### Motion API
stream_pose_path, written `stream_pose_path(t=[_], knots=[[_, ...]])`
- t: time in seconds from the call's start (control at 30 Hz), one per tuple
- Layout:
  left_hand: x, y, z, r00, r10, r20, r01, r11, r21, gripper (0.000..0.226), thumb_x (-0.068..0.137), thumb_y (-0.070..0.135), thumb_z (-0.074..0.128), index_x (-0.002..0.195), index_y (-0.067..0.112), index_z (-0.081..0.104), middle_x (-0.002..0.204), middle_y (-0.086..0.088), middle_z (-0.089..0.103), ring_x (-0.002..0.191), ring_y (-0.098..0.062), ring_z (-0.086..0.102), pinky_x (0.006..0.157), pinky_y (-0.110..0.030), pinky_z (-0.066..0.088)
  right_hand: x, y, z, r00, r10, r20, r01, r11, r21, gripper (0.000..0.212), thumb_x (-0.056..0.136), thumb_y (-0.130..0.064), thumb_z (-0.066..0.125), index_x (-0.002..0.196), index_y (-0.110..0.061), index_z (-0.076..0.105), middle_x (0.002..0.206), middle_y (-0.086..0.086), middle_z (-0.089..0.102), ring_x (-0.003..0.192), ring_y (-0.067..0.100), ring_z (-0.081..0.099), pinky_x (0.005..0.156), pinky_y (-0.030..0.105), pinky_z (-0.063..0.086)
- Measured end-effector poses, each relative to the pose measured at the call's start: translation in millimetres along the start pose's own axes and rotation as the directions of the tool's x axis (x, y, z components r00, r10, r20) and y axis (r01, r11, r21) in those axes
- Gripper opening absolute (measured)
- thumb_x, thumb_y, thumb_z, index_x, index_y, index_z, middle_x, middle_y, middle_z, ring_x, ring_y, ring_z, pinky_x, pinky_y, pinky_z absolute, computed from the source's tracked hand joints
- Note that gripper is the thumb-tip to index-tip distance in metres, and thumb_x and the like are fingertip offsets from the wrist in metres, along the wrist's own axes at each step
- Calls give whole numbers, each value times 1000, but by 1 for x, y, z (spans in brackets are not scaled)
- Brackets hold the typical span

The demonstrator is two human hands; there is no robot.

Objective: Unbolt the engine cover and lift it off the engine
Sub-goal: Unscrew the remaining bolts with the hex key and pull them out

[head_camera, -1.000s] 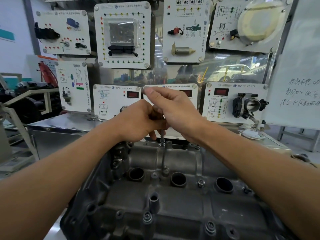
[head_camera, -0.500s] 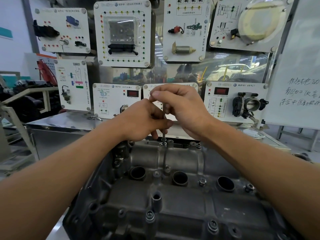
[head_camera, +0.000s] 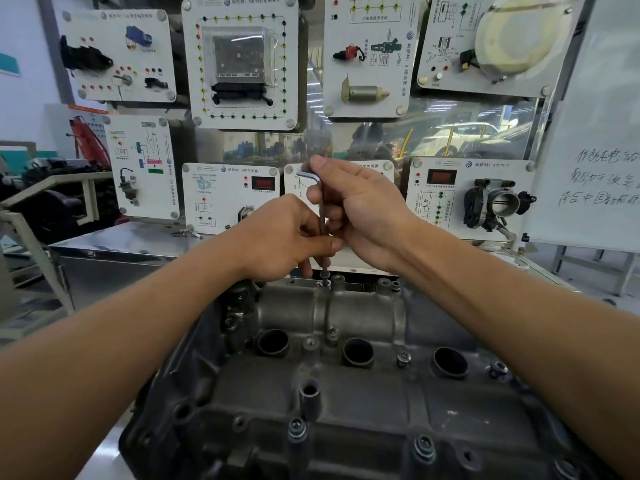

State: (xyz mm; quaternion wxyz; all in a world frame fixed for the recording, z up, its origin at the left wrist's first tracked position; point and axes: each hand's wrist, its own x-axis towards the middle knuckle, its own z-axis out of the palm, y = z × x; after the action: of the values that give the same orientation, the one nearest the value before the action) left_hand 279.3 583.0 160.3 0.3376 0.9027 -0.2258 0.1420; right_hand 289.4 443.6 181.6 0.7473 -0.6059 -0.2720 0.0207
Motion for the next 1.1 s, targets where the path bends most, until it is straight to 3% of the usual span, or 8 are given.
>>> stream_pose_path(t=[0.13,0.27,0.4,0.53,0.67,0.83,1.0,1.1], knots=[[1,1,2,1000,-6,-7,6,1000,-22,22,90,21,72,78,3,73,74,-4,76,58,-21,71,58,-23,57,-4,-5,4,995,-54,78,66,986,-156,33,95,-41,61,71,-17,64,56,-5,49,41,4,41,42,14,35],[0,2,1,1000,2,13,-2,1000,26,27,91,27,71,74,7,73,69,2,75,58,-18,71,47,-12,45,-5,-4,-1,984,-139,110,164,952,-259,30,87,-27,74,65,-18,54,70,3,48,51,4,43,48,19,37],[0,2,0,1000,-8,-2,8,997,80,27,91,32,70,72,13,75,69,-2,75,59,-14,72,56,-24,54,-5,-6,-19,977,-92,190,107,992,-69,9,90,-15,66,83,-11,68,82,3,67,62,8,43,56,20,41],[-1,2,-1,999,-38,5,37,998,57,26,92,33,68,78,13,76,75,-3,77,61,-14,73,59,-25,54,-1,-8,-31,973,-84,217,80,996,29,13,92,-13,61,97,-4,69,93,12,74,64,12,55,63,22,50],[-2,5,0,1000,-4,8,4,1000,22,20,94,25,66,83,12,76,73,10,76,62,-13,72,50,-11,43,1,-8,-31,996,-61,71,61,998,0,19,103,-16,48,100,-8,65,80,7,75,56,11,55,57,23,44],[-7,6,-9,999,52,0,-52,995,-85,13,95,17,64,90,11,75,89,6,79,65,-14,74,49,-14,46,3,-5,-11,1000,-22,-14,21,999,-30,16,99,-22,58,88,-14,66,55,-4,57,38,7,36,42,20,30],[-4,9,-4,999,18,-48,-21,997,-75,14,94,16,66,85,9,75,82,-1,78,60,-20,73,47,-14,45,1,-7,-8,998,-55,37,60,987,-146,36,99,-37,56,69,-18,62,63,-1,57,41,5,42,45,18,36],[-5,9,-3,998,1,-64,-7,997,-82,12,92,15,68,84,7,73,79,-3,77,58,-21,72,47,-14,46,-1,-6,-7,990,-113,84,129,967,-218,37,96,-33,63,62,-18,58,71,3,59,44,2,45,46,15,40]])
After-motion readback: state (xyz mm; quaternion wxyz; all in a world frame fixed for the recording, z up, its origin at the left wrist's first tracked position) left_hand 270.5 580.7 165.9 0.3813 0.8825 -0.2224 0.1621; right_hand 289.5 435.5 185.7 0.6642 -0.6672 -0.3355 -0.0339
